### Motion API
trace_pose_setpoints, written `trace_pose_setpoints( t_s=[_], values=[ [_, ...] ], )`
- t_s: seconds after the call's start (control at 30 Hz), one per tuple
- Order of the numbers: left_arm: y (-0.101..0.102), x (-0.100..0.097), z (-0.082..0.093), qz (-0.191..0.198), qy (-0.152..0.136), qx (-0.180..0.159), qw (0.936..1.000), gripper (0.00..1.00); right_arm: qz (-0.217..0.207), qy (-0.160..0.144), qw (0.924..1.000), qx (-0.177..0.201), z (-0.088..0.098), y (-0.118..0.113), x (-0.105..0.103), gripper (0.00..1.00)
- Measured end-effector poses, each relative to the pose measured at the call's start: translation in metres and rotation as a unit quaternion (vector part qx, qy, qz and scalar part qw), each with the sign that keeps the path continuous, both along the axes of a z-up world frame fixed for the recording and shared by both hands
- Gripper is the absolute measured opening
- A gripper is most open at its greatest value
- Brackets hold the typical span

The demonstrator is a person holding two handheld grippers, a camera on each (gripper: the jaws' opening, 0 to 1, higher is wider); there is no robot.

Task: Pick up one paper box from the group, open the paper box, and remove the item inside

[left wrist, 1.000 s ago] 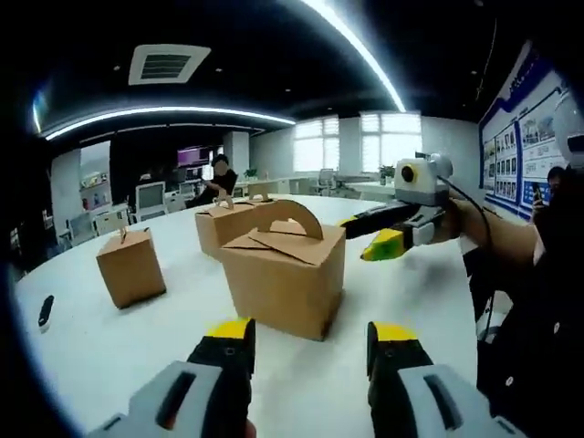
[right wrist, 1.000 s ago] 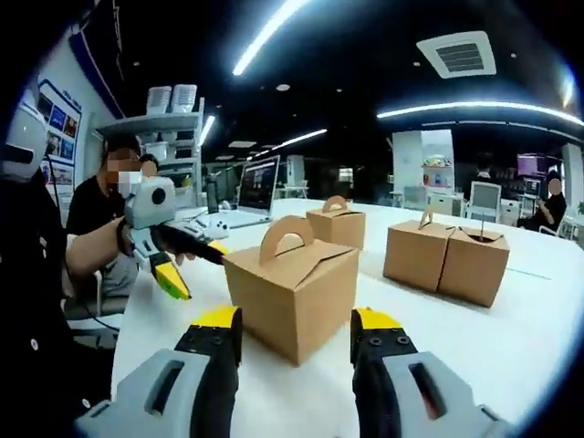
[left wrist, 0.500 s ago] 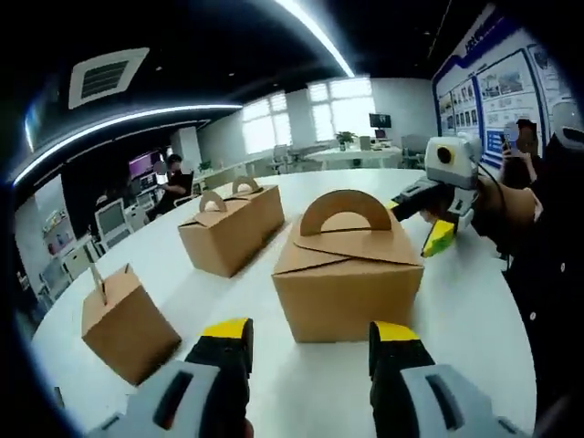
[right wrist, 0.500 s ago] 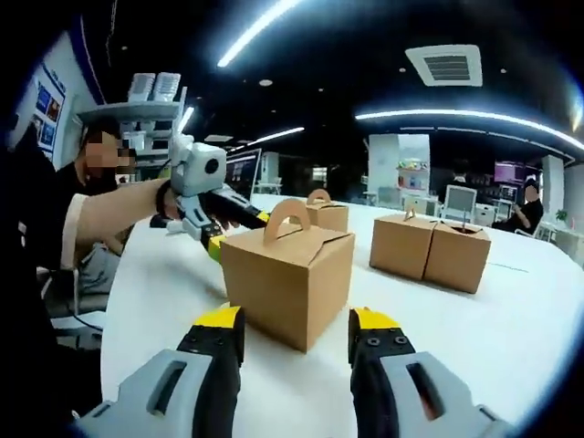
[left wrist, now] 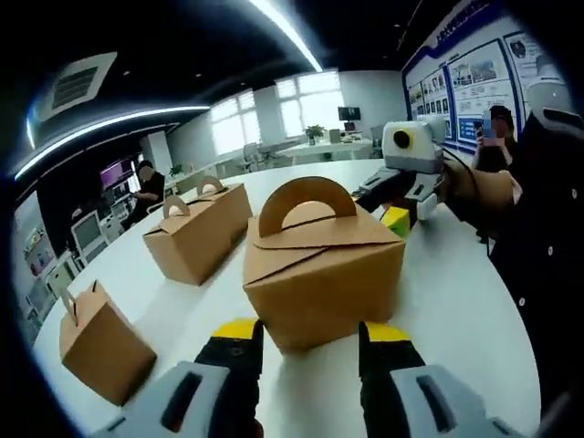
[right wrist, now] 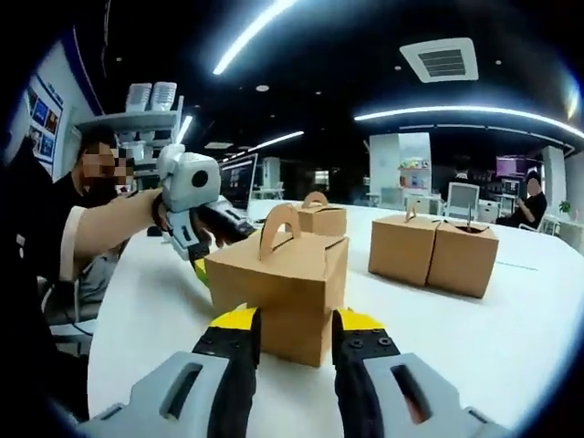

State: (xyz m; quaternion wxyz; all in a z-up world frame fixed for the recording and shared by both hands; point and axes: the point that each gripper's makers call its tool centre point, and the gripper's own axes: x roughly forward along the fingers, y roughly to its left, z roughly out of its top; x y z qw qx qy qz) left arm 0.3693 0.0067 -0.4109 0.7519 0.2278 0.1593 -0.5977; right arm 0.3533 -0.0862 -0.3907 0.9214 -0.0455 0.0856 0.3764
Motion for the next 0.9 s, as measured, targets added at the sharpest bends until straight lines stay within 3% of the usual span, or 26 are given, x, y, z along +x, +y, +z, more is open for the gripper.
trace_pose_setpoints(
  t_s=[0.37, 0.57, 0.9],
  values=[
    [0.011, -0.025, -0.001, 0.031, -0.029, 0.013, 0.999, 0.38, 0.031, 0.012, 0.9993, -0.016, 0.0, -0.012, 0.018, 0.31],
    [0.007, -0.048, 0.003, 0.039, -0.029, -0.005, 0.9988, 0.38, 0.03, 0.016, 0.9992, -0.018, 0.0, -0.014, 0.027, 0.31],
    [0.006, -0.06, 0.004, 0.047, -0.028, -0.02, 0.9983, 0.37, 0.027, 0.021, 0.9993, -0.018, 0.0, -0.013, 0.034, 0.32]
  ],
)
